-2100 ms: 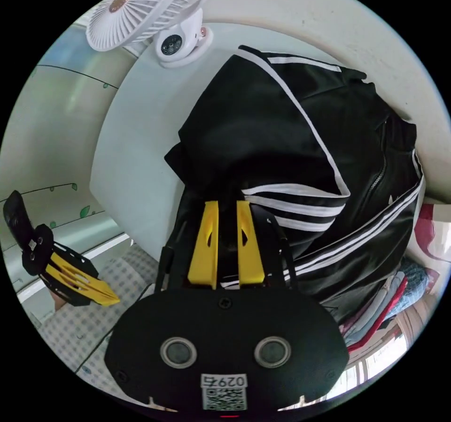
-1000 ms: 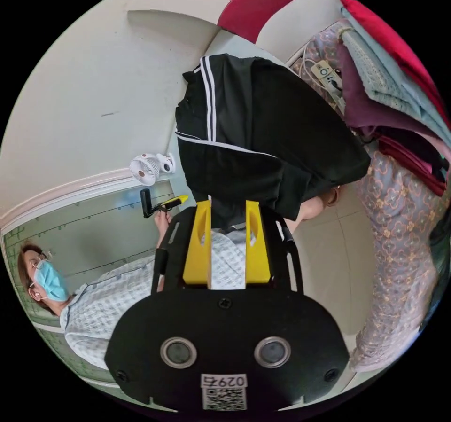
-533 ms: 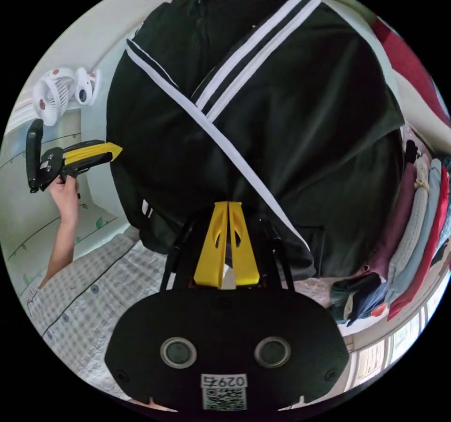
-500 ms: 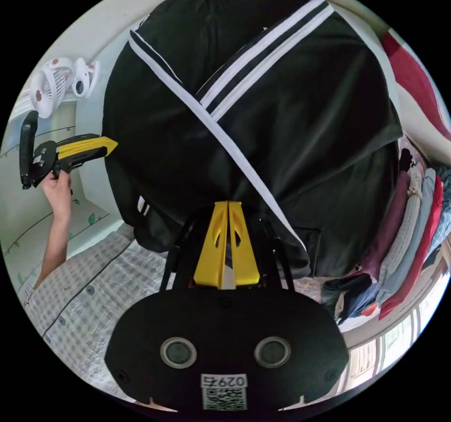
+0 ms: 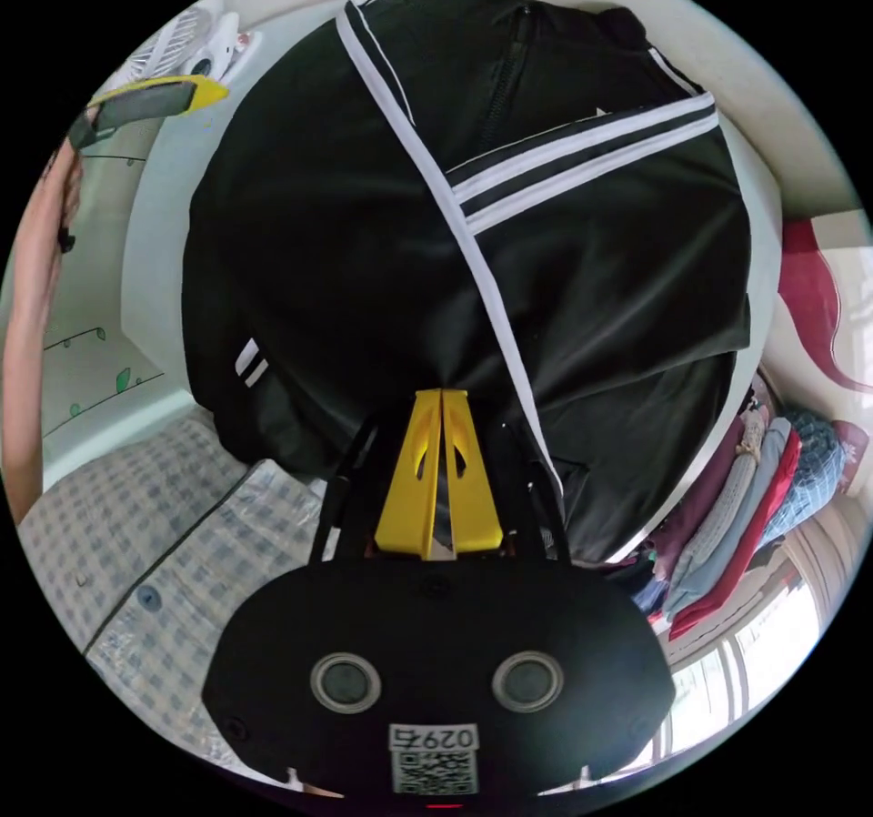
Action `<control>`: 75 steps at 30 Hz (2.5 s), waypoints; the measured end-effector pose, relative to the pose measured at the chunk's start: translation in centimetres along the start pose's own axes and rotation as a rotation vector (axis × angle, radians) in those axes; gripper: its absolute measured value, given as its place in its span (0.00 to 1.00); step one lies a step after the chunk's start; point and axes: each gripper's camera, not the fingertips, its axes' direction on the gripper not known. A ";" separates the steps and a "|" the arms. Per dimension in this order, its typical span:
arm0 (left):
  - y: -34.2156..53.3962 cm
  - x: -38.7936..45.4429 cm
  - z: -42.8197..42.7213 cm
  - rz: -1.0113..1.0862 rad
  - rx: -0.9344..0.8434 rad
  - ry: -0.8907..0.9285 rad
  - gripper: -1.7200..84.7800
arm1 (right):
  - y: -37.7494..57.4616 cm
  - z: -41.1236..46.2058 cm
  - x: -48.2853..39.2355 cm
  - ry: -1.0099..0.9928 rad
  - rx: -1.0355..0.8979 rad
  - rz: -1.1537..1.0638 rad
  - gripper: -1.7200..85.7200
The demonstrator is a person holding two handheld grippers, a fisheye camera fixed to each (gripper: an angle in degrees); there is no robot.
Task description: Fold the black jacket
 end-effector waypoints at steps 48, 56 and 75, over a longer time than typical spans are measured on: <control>-9.4 -4.3 0.3 -0.199 -0.060 -0.032 0.01 | 5.3 1.5 17.4 -0.383 0.131 0.174 0.01; 3.9 2.5 2.4 -0.046 -0.046 0.306 0.01 | 13.2 1.7 13.7 -0.512 0.224 0.150 0.01; 11.7 4.9 8.7 0.145 -0.223 0.240 0.01 | 15.9 0.2 9.8 -0.283 0.314 0.197 0.01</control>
